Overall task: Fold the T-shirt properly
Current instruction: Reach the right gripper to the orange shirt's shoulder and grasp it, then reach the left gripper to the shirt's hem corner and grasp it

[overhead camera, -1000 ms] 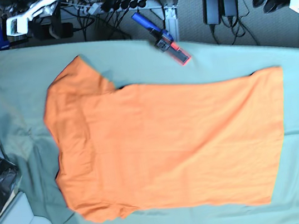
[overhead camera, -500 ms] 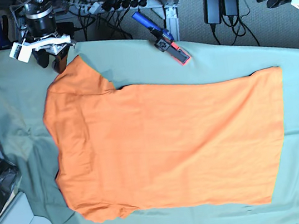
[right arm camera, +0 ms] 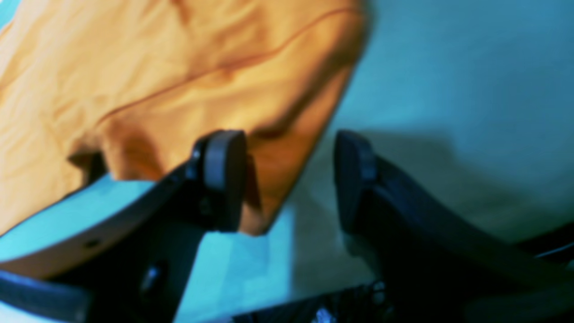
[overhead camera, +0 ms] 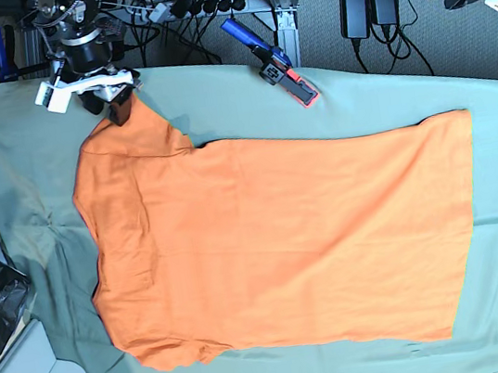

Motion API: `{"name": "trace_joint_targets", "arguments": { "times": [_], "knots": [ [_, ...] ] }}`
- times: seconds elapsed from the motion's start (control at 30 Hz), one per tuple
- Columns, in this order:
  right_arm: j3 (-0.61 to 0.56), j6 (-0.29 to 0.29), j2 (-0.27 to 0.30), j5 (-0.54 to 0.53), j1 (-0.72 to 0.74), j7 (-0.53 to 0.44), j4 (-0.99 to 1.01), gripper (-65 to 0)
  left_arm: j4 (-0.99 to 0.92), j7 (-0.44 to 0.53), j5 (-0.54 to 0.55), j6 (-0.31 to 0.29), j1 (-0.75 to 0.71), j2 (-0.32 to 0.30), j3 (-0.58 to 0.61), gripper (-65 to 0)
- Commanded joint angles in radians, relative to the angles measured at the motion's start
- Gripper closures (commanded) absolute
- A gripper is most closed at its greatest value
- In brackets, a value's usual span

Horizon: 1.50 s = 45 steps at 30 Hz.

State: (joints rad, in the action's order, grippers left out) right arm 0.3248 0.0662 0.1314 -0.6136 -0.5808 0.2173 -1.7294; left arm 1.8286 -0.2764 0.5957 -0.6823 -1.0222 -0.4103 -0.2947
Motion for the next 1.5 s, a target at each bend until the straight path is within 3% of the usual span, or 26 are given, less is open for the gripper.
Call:
{"name": "trace_joint_targets", "arguments": {
  "times": [0.0,0.2,0.43,0.5,0.67,0.83,0.93,1.07,1.13,1.2,1.47],
  "knots": [
    [-0.005,0.009,-0.007,-0.008,0.005,-0.004,-0.008,-31.7,0.014,0.025,0.014,-0.016,-0.017,-0.008,-0.007,-27.6],
    [-0.022,0.036,-0.065,-0.008,0.038,-0.003,-0.007,-31.7,0.014,0.047,0.014,-0.016,-0.017,-0.008,-0.007,-27.8],
    [-0.024,0.053,-0.071,-0.008,0.057,-0.004,0.002,-31.4,0.014,0.048,0.015,-0.016,-0.016,-0.008,-0.008,-36.0],
    [-0.024,0.053,-0.071,-0.007,0.057,-0.009,0.002,-26.5,0.014,0.048,0.023,-0.016,-0.013,-0.008,-0.008,-36.0],
    [-0.024,0.053,-0.071,0.067,0.057,-0.037,0.002,-0.7,0.020,0.040,0.044,-0.016,0.021,-0.008,-0.010,-36.0],
    [-0.024,0.053,-0.065,0.133,0.057,-0.037,0.002,0.0,0.067,-0.029,0.114,-0.016,0.084,-0.008,-0.052,-36.3],
    [-0.024,0.054,-0.059,0.147,0.056,-0.037,0.002,0.0,0.079,-0.094,0.146,-0.016,0.143,-0.013,-0.090,-41.1],
    [-0.024,0.054,-0.044,0.147,0.056,-0.037,0.002,0.0,0.076,-0.103,0.151,-0.016,0.217,-0.051,-0.092,-42.2],
    [-0.024,0.054,-0.043,0.147,0.056,-0.037,0.002,0.0,0.062,-0.103,0.147,0.017,0.267,-0.070,-0.090,-42.2],
    [-0.024,0.054,-0.043,0.147,0.056,-0.037,0.002,0.0,0.018,-0.108,0.144,0.042,0.322,-0.085,-0.090,-42.2],
    [-0.024,0.054,-0.043,0.147,0.056,-0.037,0.002,0.0,-0.217,-0.128,0.200,0.043,0.502,-0.111,-0.007,-42.2]
  ]
}}
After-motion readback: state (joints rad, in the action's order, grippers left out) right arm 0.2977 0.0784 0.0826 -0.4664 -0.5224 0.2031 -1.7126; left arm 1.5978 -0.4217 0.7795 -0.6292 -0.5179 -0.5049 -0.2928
